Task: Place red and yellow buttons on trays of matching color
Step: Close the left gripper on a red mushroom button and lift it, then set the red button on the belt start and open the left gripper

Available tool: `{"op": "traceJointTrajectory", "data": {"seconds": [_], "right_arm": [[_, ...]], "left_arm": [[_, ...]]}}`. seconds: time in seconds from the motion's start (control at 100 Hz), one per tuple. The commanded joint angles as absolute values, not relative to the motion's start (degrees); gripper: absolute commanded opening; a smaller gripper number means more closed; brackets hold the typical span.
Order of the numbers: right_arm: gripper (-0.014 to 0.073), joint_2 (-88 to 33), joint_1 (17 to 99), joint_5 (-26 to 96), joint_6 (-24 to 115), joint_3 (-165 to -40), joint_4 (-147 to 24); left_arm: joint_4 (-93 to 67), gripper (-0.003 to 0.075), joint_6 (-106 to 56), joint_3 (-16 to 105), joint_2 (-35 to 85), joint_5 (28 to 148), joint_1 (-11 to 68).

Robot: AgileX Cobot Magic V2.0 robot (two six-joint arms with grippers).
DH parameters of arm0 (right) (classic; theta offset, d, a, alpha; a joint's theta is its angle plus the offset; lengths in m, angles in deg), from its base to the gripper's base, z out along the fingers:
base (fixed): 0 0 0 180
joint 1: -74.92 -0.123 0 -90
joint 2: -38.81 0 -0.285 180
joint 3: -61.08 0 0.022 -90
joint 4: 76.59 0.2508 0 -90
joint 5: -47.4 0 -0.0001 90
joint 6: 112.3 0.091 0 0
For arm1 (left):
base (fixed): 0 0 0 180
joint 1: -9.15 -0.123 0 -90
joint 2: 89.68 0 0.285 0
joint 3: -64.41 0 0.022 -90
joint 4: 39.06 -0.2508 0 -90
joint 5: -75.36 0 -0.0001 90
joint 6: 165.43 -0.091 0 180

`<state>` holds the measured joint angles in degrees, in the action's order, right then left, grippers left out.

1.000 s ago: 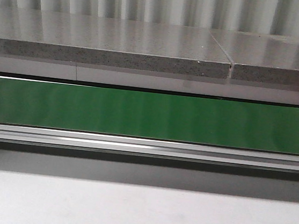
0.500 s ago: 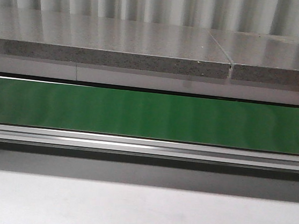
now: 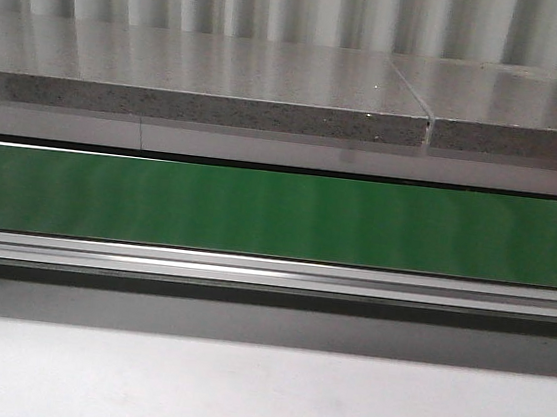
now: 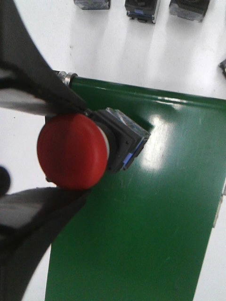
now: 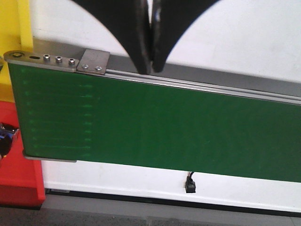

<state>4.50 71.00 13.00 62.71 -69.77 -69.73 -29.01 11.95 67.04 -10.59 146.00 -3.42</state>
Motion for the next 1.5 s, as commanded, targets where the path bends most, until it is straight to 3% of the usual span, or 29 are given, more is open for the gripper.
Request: {"op": "traceJointTrajectory", "data": {"seconds": [0.0, 0.23, 0.47, 0.91, 1.49], "right_arm": [[-0.0072, 4.4, 71.0, 16.8, 62.1, -71.3, -69.7], [-0.0072, 4.4, 71.0, 16.8, 62.1, -71.3, -69.7], [-0.0072, 4.4, 71.0, 16.8, 62.1, -71.3, -69.7], [-0.0072, 4.4, 71.0, 16.8, 62.1, -71.3, -69.7], [-0.0072, 4.4, 71.0, 16.8, 62.1, -71.3, -69.7]], "left_arm": [[-27.9, 0.0164, 12.0, 68.7, -10.1, 146.6, -3.0], [-27.6, 0.0213, 11.8, 68.7, -11.6, 146.6, -3.0], [-27.3, 0.0521, 11.8, 68.7, -11.7, 145.5, -3.0], [-29.6, 0.0525, 11.8, 78.3, -11.7, 145.3, -3.7], [-34.2, 0.0525, 11.8, 79.2, -17.9, 147.8, -13.9]]}}
